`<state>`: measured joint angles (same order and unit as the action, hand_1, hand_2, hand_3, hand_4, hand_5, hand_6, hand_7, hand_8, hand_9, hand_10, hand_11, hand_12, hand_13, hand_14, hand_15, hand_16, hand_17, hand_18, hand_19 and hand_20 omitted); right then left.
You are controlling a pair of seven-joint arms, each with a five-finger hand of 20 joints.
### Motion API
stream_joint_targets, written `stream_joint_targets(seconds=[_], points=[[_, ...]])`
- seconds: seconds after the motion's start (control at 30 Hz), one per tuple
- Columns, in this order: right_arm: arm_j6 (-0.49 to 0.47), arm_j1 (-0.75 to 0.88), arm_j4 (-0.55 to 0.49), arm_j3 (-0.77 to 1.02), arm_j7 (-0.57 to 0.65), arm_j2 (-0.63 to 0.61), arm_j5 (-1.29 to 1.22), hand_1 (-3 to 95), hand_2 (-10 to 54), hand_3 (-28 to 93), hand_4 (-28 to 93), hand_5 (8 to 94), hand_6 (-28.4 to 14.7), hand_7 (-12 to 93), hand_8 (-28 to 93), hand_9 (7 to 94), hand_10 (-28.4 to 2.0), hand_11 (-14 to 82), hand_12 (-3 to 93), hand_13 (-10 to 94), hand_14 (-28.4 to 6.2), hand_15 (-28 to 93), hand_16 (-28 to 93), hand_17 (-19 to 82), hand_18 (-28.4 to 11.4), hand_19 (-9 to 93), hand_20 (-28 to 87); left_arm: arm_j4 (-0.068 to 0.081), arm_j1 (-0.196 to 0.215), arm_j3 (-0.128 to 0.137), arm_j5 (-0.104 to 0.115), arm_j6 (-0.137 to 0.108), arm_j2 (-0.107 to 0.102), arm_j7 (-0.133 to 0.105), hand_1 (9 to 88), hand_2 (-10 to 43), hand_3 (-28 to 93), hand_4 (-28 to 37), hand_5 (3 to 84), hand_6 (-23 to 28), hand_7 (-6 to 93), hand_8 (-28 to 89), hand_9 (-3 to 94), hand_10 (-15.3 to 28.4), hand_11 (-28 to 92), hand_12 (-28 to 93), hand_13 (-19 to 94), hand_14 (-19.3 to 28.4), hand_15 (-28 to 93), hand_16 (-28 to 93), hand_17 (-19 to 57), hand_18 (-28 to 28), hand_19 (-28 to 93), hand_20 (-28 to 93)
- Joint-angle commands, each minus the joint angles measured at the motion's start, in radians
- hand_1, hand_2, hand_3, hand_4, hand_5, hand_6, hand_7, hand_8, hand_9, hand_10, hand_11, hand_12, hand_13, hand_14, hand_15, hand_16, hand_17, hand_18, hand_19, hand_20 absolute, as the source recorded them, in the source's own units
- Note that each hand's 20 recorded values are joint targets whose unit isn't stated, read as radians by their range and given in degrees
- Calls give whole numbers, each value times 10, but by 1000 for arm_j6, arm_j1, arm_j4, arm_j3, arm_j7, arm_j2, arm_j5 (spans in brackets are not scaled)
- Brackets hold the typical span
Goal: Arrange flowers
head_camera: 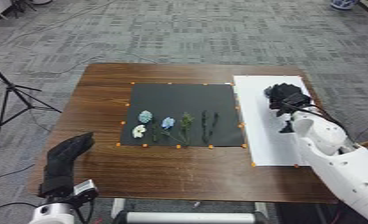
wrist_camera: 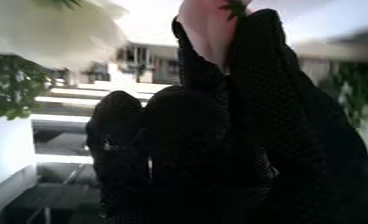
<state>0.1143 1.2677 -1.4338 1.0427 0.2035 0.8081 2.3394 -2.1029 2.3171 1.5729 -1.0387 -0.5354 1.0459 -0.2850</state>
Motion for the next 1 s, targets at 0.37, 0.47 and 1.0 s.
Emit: stream_joint_targets(seconds=[0.37, 0.47, 1.0], points=[[-154, -144, -223, -206, -51, 200, -165, 626, -95, 575, -189, 786, -5, 206, 79, 886, -89, 55, 353, 876, -25, 601, 354, 608, -140, 932, 549, -2, -11, 1, -4, 16, -4, 14, 304, 16, 682, -250, 532, -2, 209, -99, 514, 137, 248, 136, 400, 167, 228, 6, 36, 131, 154, 174], [-177, -153, -218, -256, -51, 241, -137, 625, -95, 575, -188, 786, -4, 206, 78, 885, -88, 54, 353, 877, -25, 601, 356, 608, -140, 932, 550, 4, -22, 0, 1, 18, -7, 11, 304, 15, 682, -250, 533, -2, 209, -99, 514, 138, 248, 136, 401, 166, 229, 6, 36, 132, 154, 174], [-235, -144, -141, -282, -74, 325, -73, 623, -95, 573, -190, 786, 0, 206, 76, 883, -87, 52, 351, 877, -26, 600, 362, 606, -143, 932, 560, 0, -3, 10, 1, 20, -2, 8, 304, 16, 682, -251, 535, -2, 209, -99, 514, 137, 248, 136, 400, 167, 229, 6, 36, 131, 155, 173]])
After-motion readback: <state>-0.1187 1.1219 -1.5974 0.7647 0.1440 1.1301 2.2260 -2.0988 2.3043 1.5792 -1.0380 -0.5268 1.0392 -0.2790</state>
